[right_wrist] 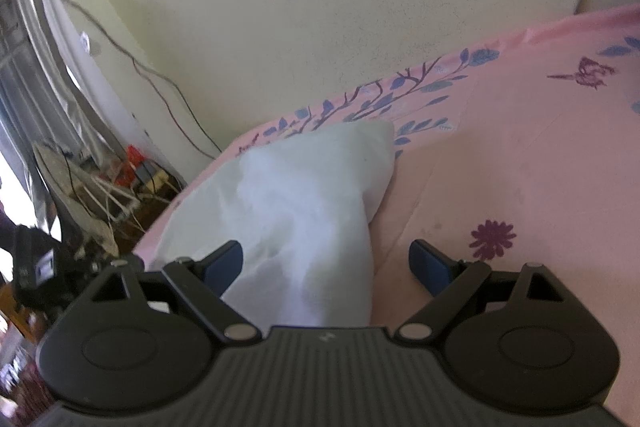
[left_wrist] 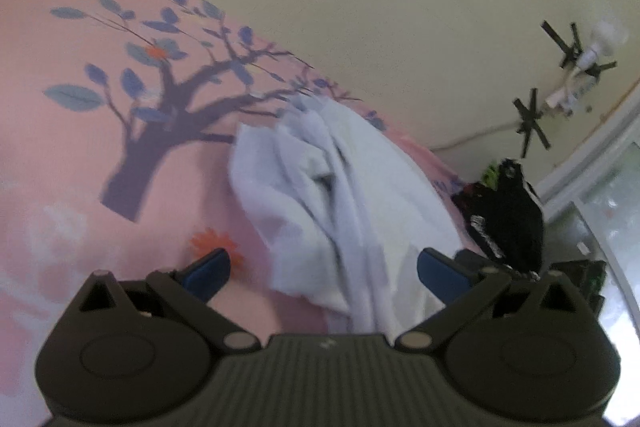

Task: Fold small clothes
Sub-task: 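Grasp the white-and-black bundle with both grippers and lift it, then carry the bundle with both grippers onto the black clothes stack, then open both grippers and withdraw them from the stack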

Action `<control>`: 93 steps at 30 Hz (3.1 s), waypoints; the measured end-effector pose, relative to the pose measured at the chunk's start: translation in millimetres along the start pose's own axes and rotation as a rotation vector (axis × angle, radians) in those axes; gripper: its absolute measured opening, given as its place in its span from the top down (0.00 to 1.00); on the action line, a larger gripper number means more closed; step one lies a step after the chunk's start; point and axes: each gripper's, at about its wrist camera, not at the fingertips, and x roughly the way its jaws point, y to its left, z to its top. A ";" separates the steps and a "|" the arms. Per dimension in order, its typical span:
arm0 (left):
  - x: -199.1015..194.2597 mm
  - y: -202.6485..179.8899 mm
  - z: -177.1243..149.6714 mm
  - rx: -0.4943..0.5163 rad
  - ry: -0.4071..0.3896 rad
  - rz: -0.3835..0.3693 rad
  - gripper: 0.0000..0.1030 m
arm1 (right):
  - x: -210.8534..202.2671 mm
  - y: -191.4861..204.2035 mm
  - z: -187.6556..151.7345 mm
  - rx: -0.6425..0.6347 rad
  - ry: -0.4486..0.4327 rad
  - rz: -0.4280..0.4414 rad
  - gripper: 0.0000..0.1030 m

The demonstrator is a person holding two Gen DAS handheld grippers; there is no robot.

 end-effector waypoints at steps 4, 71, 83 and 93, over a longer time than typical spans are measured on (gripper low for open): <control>14.6 -6.1 5.3 0.015 0.031 0.002 0.00 | 20.2 11.1 7.5 -0.047 0.036 -0.019 0.18; 356.6 -355.9 98.8 0.468 0.167 -0.085 0.23 | -185.3 -188.4 153.3 0.041 -0.499 -0.605 0.38; 218.6 -286.5 -18.7 0.657 0.103 0.094 0.00 | -201.7 -68.1 -17.6 0.180 -0.483 -0.579 0.21; 170.3 -243.5 -73.5 0.684 0.110 0.181 0.00 | -188.6 -20.3 -93.0 0.287 -0.416 -0.606 0.21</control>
